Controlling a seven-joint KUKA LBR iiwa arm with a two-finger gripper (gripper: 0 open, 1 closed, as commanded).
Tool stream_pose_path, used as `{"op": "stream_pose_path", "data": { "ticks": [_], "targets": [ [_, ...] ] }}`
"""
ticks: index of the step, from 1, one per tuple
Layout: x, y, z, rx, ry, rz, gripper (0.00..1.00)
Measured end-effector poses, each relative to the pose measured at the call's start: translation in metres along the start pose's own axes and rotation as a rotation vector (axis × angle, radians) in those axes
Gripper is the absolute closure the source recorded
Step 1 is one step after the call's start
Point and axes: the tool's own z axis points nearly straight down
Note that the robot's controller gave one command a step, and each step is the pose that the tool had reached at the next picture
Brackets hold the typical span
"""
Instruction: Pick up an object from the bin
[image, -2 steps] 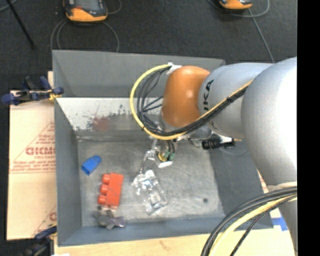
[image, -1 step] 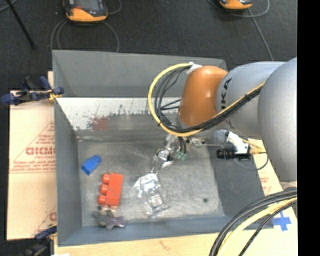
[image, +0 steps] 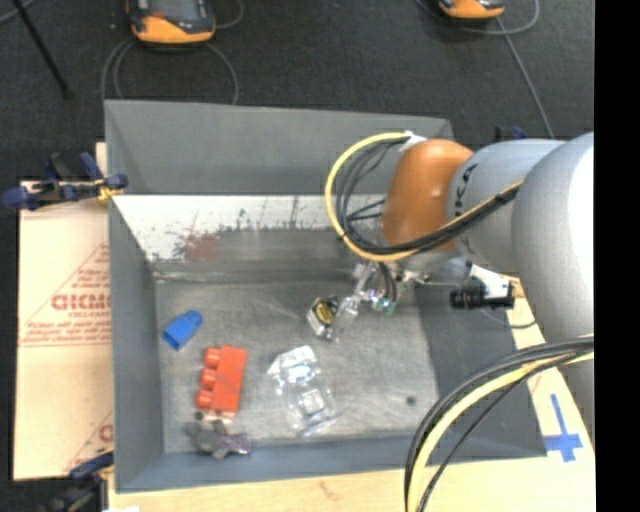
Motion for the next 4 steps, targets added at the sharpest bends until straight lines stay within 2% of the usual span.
{"op": "stream_pose_path", "data": {
  "ticks": [1, 2, 3, 4],
  "targets": [
    [0.0, 0.003, -0.005, -0.002, -0.004, -0.004, 1.0],
    [-0.006, 0.011, -0.07, -0.005, -0.002, -0.008, 1.0],
    [-0.004, 0.01, -0.066, -0.001, 0.005, -0.008, 0.0],
    [-0.002, 0.046, -0.008, 0.0, 0.001, -0.122, 0.0]
  ]
}}
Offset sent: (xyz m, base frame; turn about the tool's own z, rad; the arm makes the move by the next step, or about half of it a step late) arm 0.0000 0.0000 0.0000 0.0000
